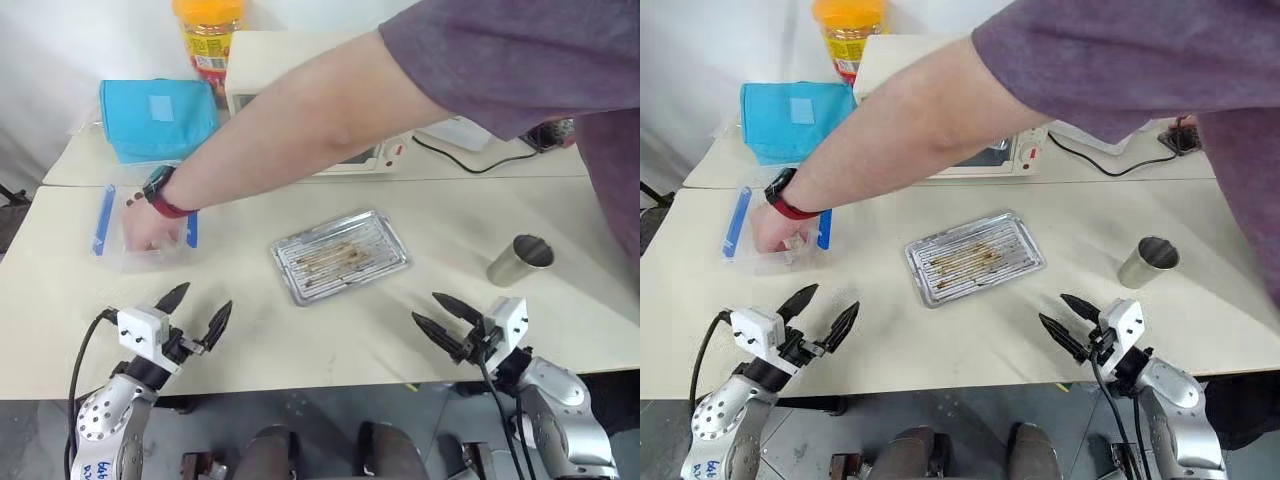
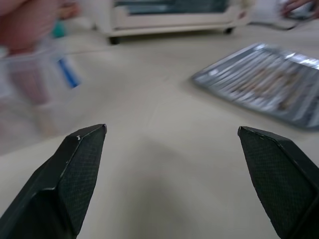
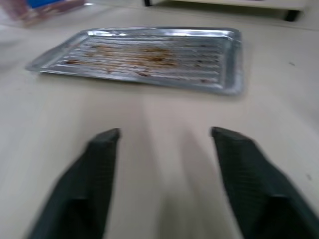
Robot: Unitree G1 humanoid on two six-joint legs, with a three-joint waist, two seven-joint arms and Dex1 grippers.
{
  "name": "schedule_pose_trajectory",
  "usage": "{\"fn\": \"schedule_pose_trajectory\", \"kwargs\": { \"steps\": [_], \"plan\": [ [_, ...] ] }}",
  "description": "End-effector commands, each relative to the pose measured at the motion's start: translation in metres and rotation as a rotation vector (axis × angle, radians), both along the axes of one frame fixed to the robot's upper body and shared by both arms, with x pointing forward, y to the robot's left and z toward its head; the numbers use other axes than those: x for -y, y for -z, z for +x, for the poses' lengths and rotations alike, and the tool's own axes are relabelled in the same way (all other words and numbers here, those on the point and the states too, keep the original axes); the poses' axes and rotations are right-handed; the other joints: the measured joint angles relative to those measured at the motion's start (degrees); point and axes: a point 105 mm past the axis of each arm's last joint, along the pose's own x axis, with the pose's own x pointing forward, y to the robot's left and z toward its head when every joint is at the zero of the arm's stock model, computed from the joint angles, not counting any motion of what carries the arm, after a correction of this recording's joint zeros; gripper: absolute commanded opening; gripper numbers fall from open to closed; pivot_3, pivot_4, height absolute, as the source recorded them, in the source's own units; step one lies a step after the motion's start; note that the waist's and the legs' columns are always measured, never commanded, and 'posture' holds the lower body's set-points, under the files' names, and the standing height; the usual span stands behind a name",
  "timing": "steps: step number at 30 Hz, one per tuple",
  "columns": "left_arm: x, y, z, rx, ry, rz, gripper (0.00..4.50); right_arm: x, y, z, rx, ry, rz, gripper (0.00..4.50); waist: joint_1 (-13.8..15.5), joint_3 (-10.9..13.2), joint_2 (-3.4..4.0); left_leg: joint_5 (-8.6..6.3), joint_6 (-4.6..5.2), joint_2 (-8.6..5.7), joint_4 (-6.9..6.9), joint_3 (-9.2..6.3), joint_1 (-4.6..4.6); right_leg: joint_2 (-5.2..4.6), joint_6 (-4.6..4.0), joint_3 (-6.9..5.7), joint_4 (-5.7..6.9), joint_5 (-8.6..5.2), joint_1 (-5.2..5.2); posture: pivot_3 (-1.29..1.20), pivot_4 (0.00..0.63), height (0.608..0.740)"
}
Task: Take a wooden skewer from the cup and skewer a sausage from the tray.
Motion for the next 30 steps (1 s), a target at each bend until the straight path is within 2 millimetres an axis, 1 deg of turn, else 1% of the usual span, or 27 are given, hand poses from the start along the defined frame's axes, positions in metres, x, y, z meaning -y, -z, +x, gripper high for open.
{"fn": "schedule_pose_trajectory", "kwargs": {
  "steps": [1, 2, 4, 8, 11, 12, 15, 17, 21, 25, 30],
  "plan": [
    [-0.006, -0.007, -0.003, 0.041, -0.043, -0.026, 4.5, 0.004, -0.011, -0.001, 0.063, 0.045, 0.007, 4.29, 0.1, 0.0, 0.0, 0.0, 0.0, -0.01, 0.0, 0.01, 0.0, -0.01, 0.0, 0.02, -0.01, 0.0, 0.0, 0.0, 0.15, 0.74],
    [-0.006, -0.01, -0.005, 0.05, -0.042, -0.04, 4.5, 0.002, -0.011, -0.002, 0.066, 0.041, 0.009, 4.47, 0.2, 0.0, 0.0, 0.0, 0.0, 0.0, 0.01, 0.01, -0.01, -0.01, 0.0, 0.02, -0.01, 0.0, 0.0, 0.0, 0.15, 0.74],
    [-0.004, -0.013, -0.007, 0.055, -0.029, -0.058, 4.5, -0.001, -0.01, -0.005, 0.065, 0.032, 0.009, 4.47, 0.4, 0.0, 0.0, 0.0, 0.0, 0.01, 0.02, 0.01, 0.0, -0.01, 0.0, 0.04, -0.01, 0.0, 0.0, 0.0, 0.15, 0.74],
    [-0.002, -0.011, -0.015, 0.035, -0.02, -0.059, 4.5, -0.003, -0.003, -0.01, 0.059, 0.03, 0.011, 4.47, 0.3, 0.0, 0.0, 0.0, -0.01, 0.02, 0.01, 0.01, 0.01, 0.0, 0.0, 0.05, -0.01, 0.0, 0.0, 0.0, 0.15, 0.74],
    [-0.007, -0.01, -0.018, 0.037, -0.058, -0.05, 4.5, -0.001, 0.0, -0.008, 0.071, 0.064, 0.028, 4.47, 0.3, 0.0, 0.0, 0.0, -0.01, 0.02, 0.0, 0.02, 0.01, 0.01, 0.0, 0.05, -0.01, 0.0, 0.0, 0.0, 0.15, 0.74],
    [-0.008, -0.013, -0.018, 0.046, -0.074, -0.059, 4.5, -0.002, 0.0, -0.006, 0.079, 0.072, 0.038, 4.47, 0.3, 0.0, 0.0, 0.0, 0.0, 0.02, 0.0, 0.02, 0.01, 0.01, 0.0, 0.06, -0.02, 0.0, 0.0, 0.0, 0.15, 0.74],
    [-0.007, -0.019, -0.017, 0.06, -0.092, -0.081, 4.5, -0.004, -0.003, 0.0, 0.096, 0.062, 0.066, 4.47, 0.3, 0.0, 0.0, 0.0, -0.01, 0.04, 0.02, 0.04, 0.02, 0.01, 0.0, 0.09, -0.01, 0.0, 0.0, 0.0, 0.15, 0.74],
    [-0.005, -0.016, -0.015, 0.054, -0.096, -0.078, 4.5, -0.006, -0.003, 0.001, 0.106, 0.035, 0.046, 4.47, 0.4, 0.0, 0.02, 0.0, 0.0, 0.03, 0.02, 0.04, 0.02, 0.01, 0.0, 0.11, 0.0, 0.0, -0.01, 0.0, 0.15, 0.74],
    [-0.006, -0.015, -0.011, 0.064, -0.135, -0.085, 4.5, 0.004, 0.0, 0.007, 0.105, 0.096, 0.055, 4.47, 0.4, 0.0, 0.04, 0.0, 0.0, 0.01, 0.0, 0.02, 0.01, 0.01, 0.0, 0.08, 0.01, 0.0, -0.01, 0.0, 0.15, 0.74],
    [0.001, -0.019, -0.003, 0.079, -0.113, -0.085, 4.5, 0.0, 0.004, 0.005, 0.104, 0.062, 0.043, 4.47, 0.4, 0.0, 0.04, 0.0, 0.0, 0.0, 0.01, 0.02, 0.02, 0.01, 0.0, 0.07, 0.01, 0.0, 0.0, 0.0, 0.15, 0.74],
    [-0.001, -0.019, -0.001, 0.078, -0.108, -0.071, 4.5, -0.001, 0.007, 0.003, 0.101, 0.069, 0.037, 4.47, 0.3, 0.0, 0.04, 0.0, 0.0, 0.01, 0.0, 0.03, 0.03, 0.02, 0.0, 0.07, 0.01, 0.0, 0.0, 0.0, 0.15, 0.74]
  ]
}}
